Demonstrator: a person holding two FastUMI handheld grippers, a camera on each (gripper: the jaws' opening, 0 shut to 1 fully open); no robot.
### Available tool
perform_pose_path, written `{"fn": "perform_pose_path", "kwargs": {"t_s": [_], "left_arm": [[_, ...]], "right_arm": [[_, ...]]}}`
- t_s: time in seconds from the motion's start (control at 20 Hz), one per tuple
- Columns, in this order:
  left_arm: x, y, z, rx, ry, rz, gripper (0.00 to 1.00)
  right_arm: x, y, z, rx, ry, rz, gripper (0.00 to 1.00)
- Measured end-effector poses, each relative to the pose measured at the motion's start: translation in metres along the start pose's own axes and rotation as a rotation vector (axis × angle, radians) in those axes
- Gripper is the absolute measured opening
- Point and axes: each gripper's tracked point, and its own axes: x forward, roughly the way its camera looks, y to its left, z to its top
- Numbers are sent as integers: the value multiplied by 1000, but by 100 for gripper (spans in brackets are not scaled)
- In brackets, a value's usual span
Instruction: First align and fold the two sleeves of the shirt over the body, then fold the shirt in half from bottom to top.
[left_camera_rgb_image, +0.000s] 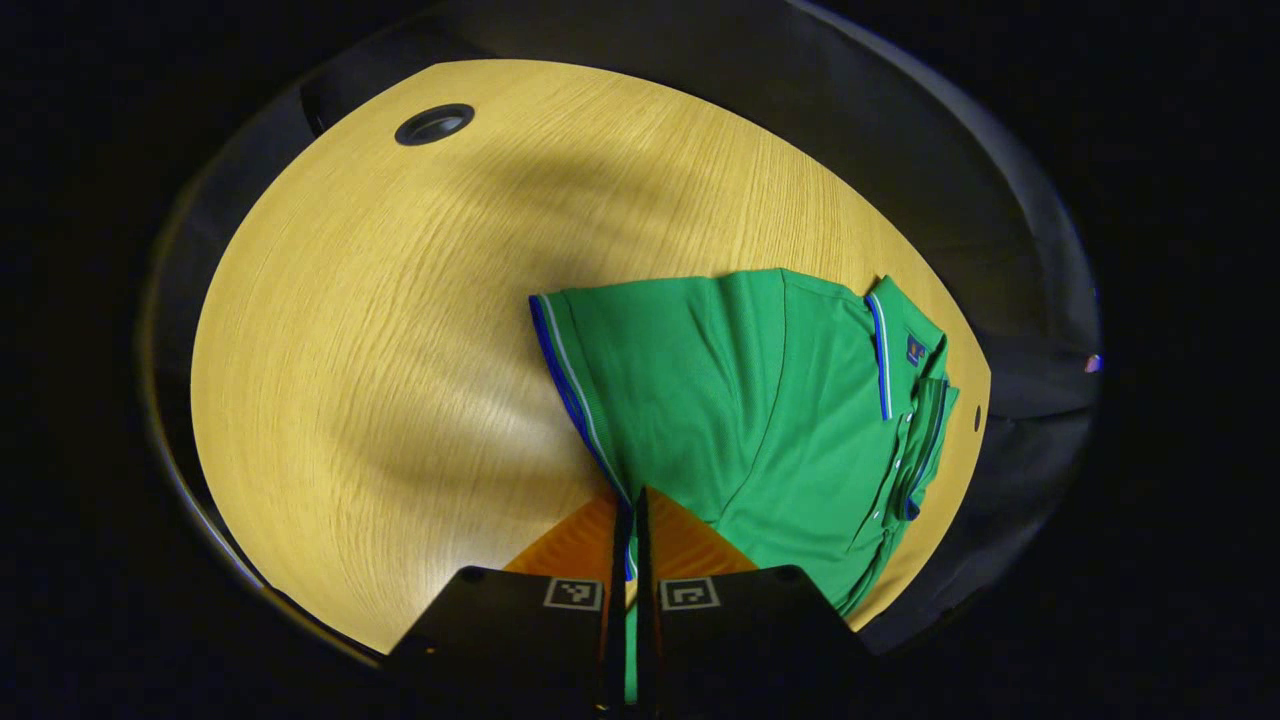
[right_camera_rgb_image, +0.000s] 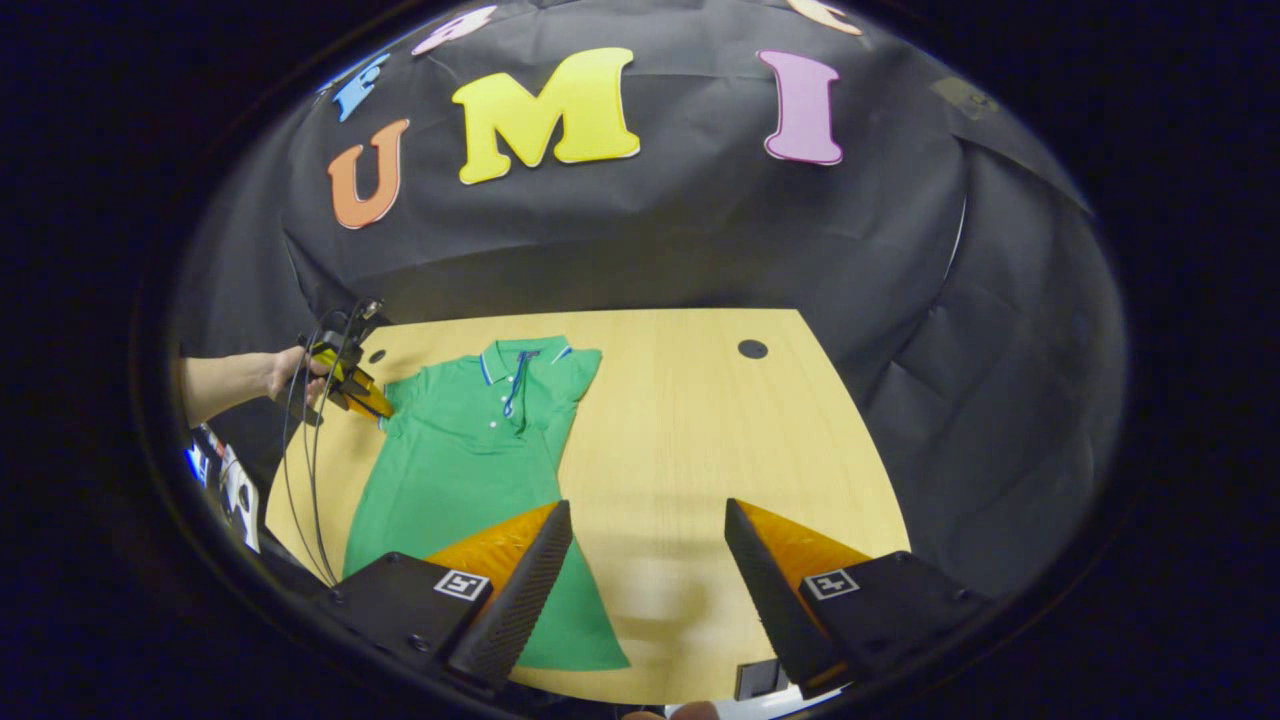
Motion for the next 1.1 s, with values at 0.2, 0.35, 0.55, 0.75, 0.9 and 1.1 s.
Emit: {"fn": "perform_pose_path", "kwargs": {"t_s": [0.2,0.35,0.55,0.75,0.9,1.1], "left_arm": [[-25,-22,10,60,-85,-61,4],[-44,-38,18,106,-135,-74,4],[-62,-72,17,211,-171,-68,3],[-49,-113,5,337,-162,-33,3],[-30,-140,-5,393,-137,-23,4],[-11,-173,-20,433,-118,-73,10]], "right_arm": [[-2,-3,-1,15,-6,2,95],[-5,2,1,17,-23,13,98],[-13,3,2,16,-51,13,98],[-30,-7,-7,55,-63,-10,98],[-39,-17,-20,87,-58,-32,93],[-41,-22,-32,127,-48,-47,94]]}}
